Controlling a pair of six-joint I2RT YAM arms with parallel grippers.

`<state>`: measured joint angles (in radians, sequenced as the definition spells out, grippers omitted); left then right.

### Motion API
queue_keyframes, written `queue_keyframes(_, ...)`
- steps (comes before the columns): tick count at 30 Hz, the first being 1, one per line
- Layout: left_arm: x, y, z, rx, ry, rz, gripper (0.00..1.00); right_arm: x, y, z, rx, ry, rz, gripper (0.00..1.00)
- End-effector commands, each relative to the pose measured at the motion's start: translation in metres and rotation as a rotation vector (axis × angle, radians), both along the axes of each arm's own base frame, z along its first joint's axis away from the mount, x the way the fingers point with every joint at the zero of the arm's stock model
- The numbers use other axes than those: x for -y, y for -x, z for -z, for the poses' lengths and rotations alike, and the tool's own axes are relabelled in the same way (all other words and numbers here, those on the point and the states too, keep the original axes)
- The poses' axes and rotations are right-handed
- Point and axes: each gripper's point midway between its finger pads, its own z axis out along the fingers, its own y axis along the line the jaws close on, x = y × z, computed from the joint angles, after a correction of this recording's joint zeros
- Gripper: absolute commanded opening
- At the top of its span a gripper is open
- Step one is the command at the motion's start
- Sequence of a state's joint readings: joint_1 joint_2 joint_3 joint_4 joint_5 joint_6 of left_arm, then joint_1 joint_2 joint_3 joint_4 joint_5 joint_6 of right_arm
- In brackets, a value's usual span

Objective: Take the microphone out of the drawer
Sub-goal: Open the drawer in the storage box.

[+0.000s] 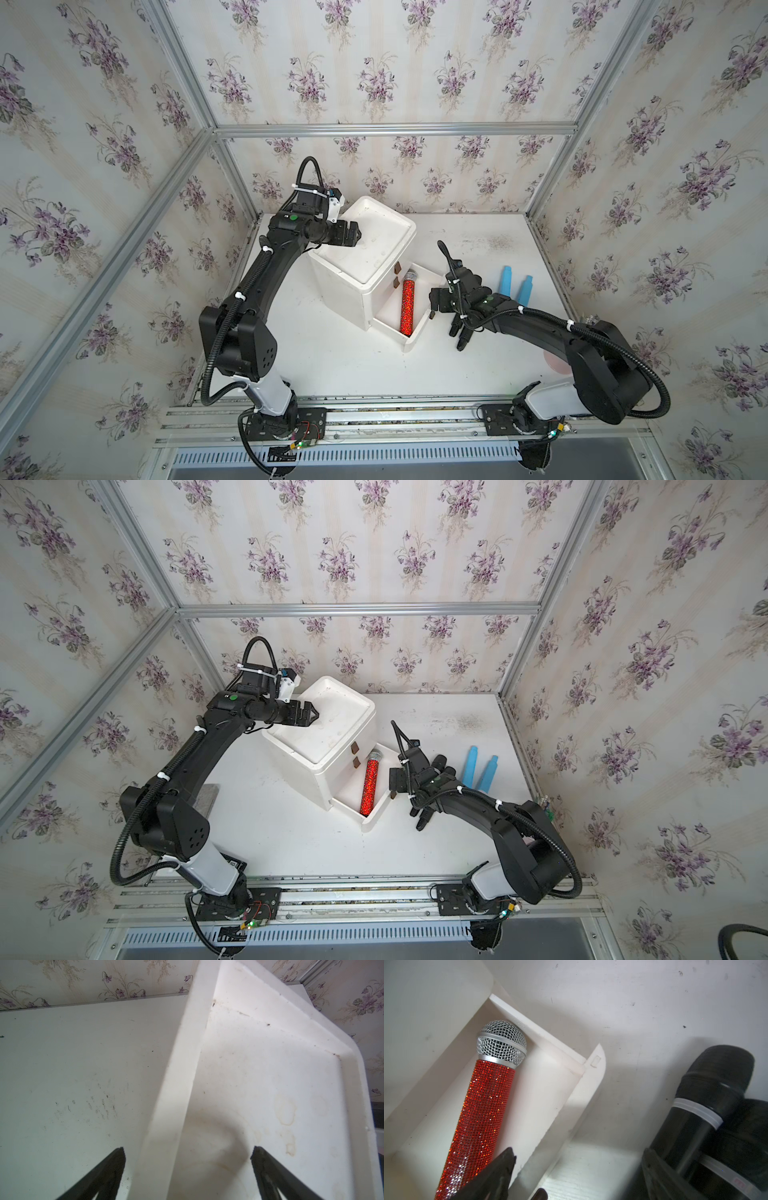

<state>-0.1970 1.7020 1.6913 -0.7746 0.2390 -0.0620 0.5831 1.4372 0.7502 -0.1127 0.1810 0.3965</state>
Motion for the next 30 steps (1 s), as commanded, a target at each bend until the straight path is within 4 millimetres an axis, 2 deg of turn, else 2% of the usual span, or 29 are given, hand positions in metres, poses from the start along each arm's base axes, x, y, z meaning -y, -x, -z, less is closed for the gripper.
queue_keyframes(1,-0.007,0.026,0.029,-0.164,-0.028,-0.015,0.97,0.007,0.019,0.01,-0.06,0.077,-0.007,0.92)
queue_keyframes(4,-0.007,0.026,0.028,-0.162,-0.028,-0.017,0.97,-0.005,0.021,0.005,-0.049,0.03,-0.023,0.92)
queue_keyframes(8,-0.007,0.026,0.028,-0.164,-0.023,-0.015,0.97,-0.01,0.03,0.011,-0.075,0.011,-0.029,0.92)
queue_keyframes(13,-0.006,0.025,0.028,-0.165,-0.017,-0.015,0.97,-0.006,0.046,0.029,-0.133,0.055,-0.021,0.95)
queue_keyframes(18,-0.007,0.025,0.027,-0.161,-0.022,-0.016,0.97,0.01,0.056,0.033,-0.147,0.095,0.01,0.99)
queue_keyframes(23,-0.007,0.025,0.027,-0.161,-0.021,-0.016,0.97,0.021,0.056,0.023,-0.128,0.141,0.025,1.0)
queue_keyframes(27,-0.007,0.026,0.026,-0.158,-0.022,-0.014,0.97,0.018,0.052,0.013,-0.097,0.131,0.013,1.0)
queue_keyframes(30,-0.007,0.027,0.026,-0.157,-0.022,-0.015,0.97,0.008,0.045,-0.007,-0.016,0.118,-0.019,1.0)
